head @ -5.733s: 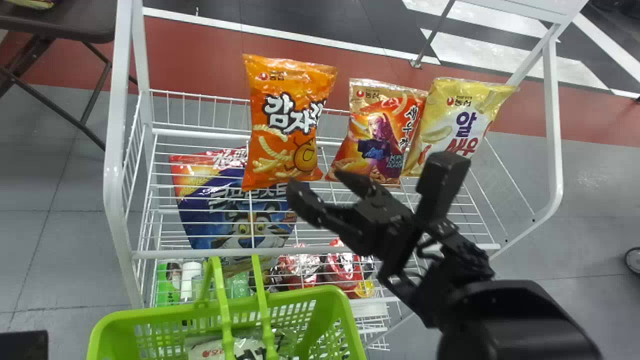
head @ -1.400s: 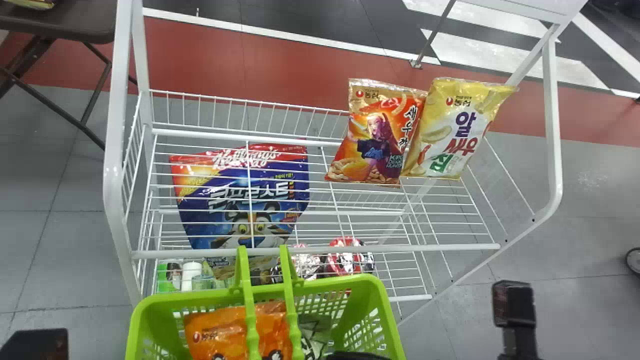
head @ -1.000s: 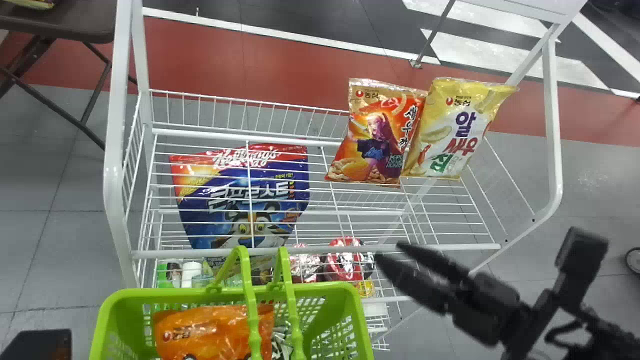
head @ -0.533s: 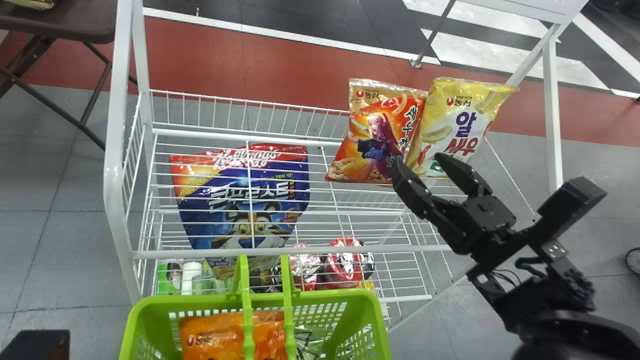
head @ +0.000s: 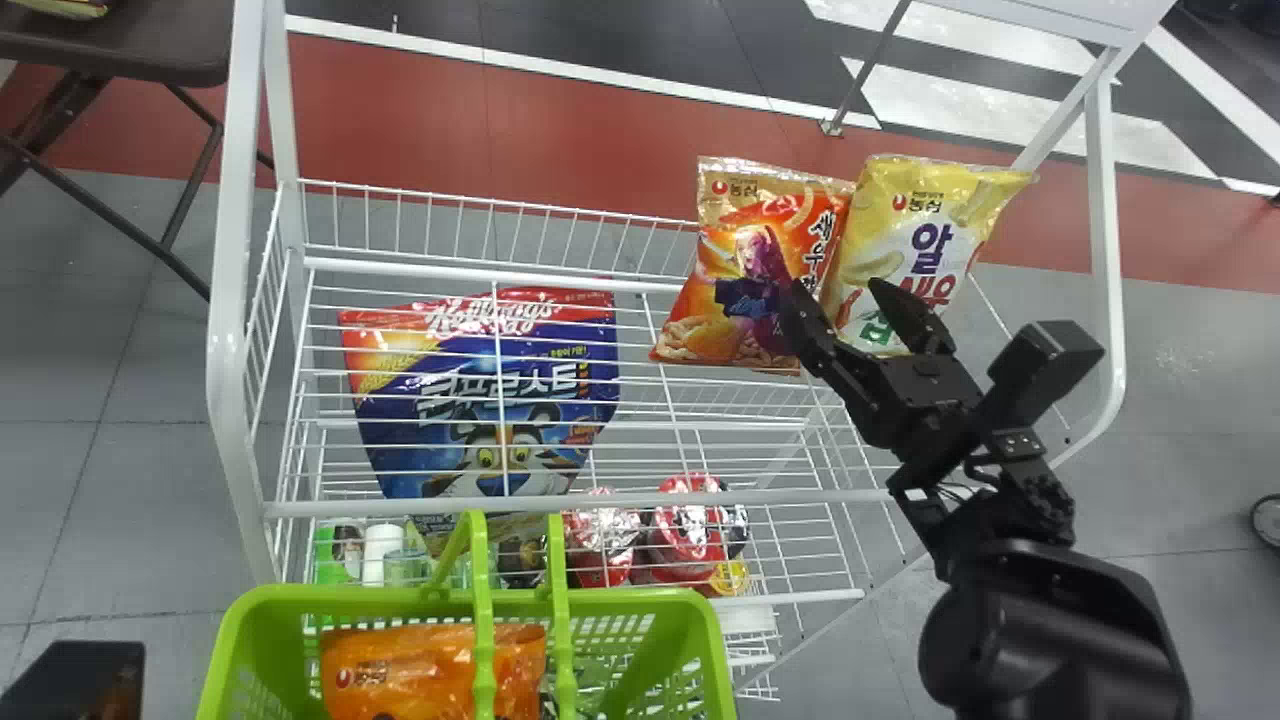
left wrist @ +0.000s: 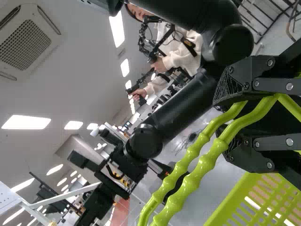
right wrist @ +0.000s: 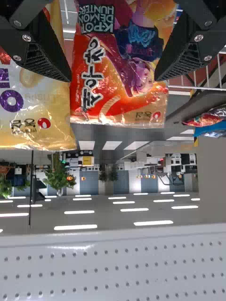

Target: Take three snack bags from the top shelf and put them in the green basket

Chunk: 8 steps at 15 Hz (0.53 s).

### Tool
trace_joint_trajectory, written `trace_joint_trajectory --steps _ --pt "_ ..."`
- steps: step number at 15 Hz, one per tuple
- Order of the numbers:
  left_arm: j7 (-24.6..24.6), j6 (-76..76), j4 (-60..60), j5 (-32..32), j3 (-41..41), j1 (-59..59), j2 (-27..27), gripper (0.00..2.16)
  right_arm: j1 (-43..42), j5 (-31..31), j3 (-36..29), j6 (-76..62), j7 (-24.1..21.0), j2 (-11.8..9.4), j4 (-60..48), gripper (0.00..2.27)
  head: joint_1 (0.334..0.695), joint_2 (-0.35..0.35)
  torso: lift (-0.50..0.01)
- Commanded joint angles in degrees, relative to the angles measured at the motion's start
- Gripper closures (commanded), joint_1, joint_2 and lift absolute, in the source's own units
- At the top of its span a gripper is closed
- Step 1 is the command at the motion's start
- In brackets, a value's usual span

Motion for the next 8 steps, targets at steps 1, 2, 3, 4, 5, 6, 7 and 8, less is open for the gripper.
trace_joint_trajectory --steps 1,2,3,4,5,6,7,8 --pt "-0.2 0.0 0.0 0.2 0.1 -0.5 0.3 0.86 -3.0 0.2 -0.2 2.8 0.2 0.1 4.4 0.19 0.695 -0.35 -0.04" --pt "-0.2 0.4 0.0 0.2 0.0 -1.1 0.4 0.86 -3.1 0.1 -0.1 3.3 0.2 0.1 5.2 0.19 0.695 -0.35 -0.04" --pt "-0.4 1.6 0.2 0.2 0.0 -1.9 0.4 0.86 -4.0 0.2 -0.1 6.1 0.2 0.1 6.2 0.19 0.695 -0.35 -0.04" --pt "-0.7 1.9 0.2 0.2 0.0 -2.1 0.4 0.86 -4.7 0.3 0.4 6.5 0.4 0.1 7.3 0.19 0.695 -0.35 -0.04" --pt "-0.7 1.9 0.3 0.2 0.0 -2.1 0.4 0.86 -5.5 0.3 1.0 7.7 0.8 0.1 7.9 0.22 0.695 -0.35 -0.04" --pt "-0.8 1.9 0.4 0.2 0.0 -2.1 0.4 0.86 -6.1 0.3 1.3 10.0 2.0 0.1 7.9 0.39 0.695 -0.35 -0.04" --pt "-0.9 1.9 0.5 0.2 0.0 -2.1 0.4 0.86 -6.5 0.2 1.7 11.7 3.2 0.1 7.8 0.62 0.695 -0.35 -0.04" --pt "-1.0 1.8 0.7 0.2 0.0 -2.3 0.4 0.86 -6.6 0.7 2.4 12.5 4.0 0.1 7.7 1.04 0.695 -0.35 -0.04"
